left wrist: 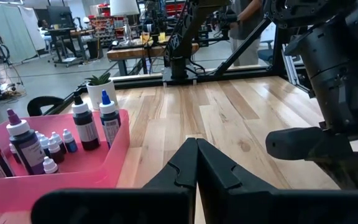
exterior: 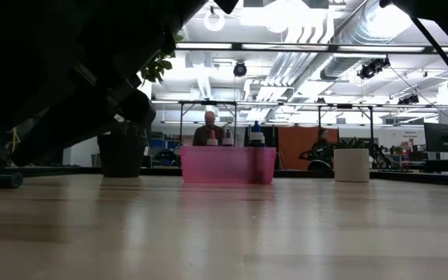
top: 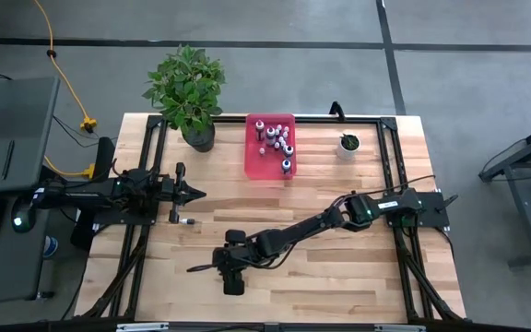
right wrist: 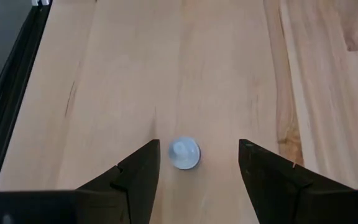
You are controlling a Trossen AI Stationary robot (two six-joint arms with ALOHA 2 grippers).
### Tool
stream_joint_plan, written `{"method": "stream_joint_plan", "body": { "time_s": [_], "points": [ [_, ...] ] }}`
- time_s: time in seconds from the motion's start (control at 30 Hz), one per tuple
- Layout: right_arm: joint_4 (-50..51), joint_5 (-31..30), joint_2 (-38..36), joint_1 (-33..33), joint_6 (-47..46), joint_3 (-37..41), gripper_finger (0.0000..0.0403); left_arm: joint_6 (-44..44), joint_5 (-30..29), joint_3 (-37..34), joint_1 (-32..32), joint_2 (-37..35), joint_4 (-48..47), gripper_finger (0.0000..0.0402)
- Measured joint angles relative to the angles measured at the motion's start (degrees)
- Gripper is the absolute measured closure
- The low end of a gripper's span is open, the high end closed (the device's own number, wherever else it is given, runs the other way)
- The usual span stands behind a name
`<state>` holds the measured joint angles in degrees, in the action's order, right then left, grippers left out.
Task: Pick & Place food coloring
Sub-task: Put the red food coloring bottle into the pink bin
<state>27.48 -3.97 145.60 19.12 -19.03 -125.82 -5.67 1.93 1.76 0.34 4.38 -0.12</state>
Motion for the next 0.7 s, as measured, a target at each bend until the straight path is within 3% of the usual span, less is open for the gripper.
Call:
{"method": "stream_joint_plan", "body": {
  "time_s": [0.7],
  "points": [
    [-2.17,2.38,1.06,0.04,-0.02,-0.02,0.0197,-0.02,0.00,-0.02,0.00,0.00,0.00,0.0401]
  ]
}}
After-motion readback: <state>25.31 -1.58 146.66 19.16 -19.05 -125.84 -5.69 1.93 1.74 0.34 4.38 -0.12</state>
